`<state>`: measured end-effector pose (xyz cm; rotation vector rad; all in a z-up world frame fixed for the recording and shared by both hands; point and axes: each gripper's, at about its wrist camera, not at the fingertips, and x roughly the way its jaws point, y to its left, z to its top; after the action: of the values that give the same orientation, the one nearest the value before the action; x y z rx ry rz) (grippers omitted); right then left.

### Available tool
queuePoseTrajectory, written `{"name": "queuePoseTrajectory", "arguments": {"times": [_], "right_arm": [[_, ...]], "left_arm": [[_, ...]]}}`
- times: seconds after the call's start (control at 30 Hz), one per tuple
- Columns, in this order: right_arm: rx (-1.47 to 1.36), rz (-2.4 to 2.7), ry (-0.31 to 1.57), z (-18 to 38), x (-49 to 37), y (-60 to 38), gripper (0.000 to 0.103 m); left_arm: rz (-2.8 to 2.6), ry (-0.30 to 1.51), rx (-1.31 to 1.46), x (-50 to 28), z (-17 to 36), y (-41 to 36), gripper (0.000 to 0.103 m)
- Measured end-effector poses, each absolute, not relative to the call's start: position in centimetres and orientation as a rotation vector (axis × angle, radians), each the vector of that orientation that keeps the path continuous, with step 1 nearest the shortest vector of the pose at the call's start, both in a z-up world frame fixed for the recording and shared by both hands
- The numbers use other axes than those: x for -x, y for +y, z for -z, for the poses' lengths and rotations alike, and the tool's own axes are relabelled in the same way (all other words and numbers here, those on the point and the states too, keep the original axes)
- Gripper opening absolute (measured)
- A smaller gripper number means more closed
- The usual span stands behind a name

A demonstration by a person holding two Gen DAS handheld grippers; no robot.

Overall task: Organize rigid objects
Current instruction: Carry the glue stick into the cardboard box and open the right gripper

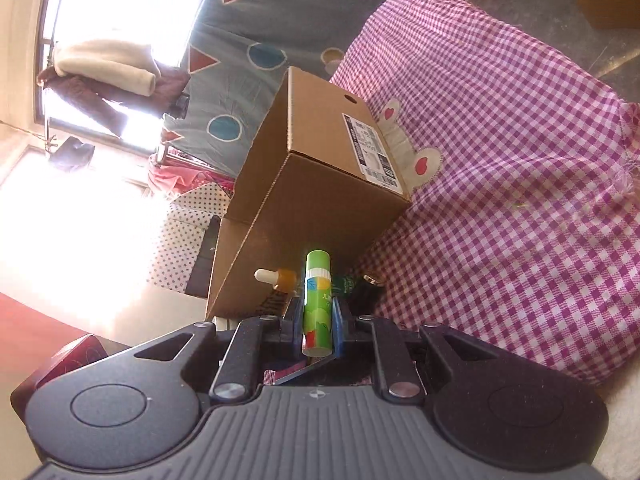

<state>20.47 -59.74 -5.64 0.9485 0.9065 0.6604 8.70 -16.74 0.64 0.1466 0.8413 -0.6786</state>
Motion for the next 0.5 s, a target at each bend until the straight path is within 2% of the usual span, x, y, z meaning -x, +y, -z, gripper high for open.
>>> {"name": "queuePoseTrajectory", "arguments": {"times": [0.27, 0.5], "right_arm": [[-0.892, -0.800, 0.798, -0.7, -23.5, -53.6, 0.017], [-0.840, -0.877, 0.853, -3.5, -30.8, -46.0, 0.017]], "left_arm": [[0.576, 0.737, -0.100, -9.6, -6.3, -11.7, 0.034], [0.395, 0.751, -0.036, -15.4, -8.3, -6.2, 0.035]]}}
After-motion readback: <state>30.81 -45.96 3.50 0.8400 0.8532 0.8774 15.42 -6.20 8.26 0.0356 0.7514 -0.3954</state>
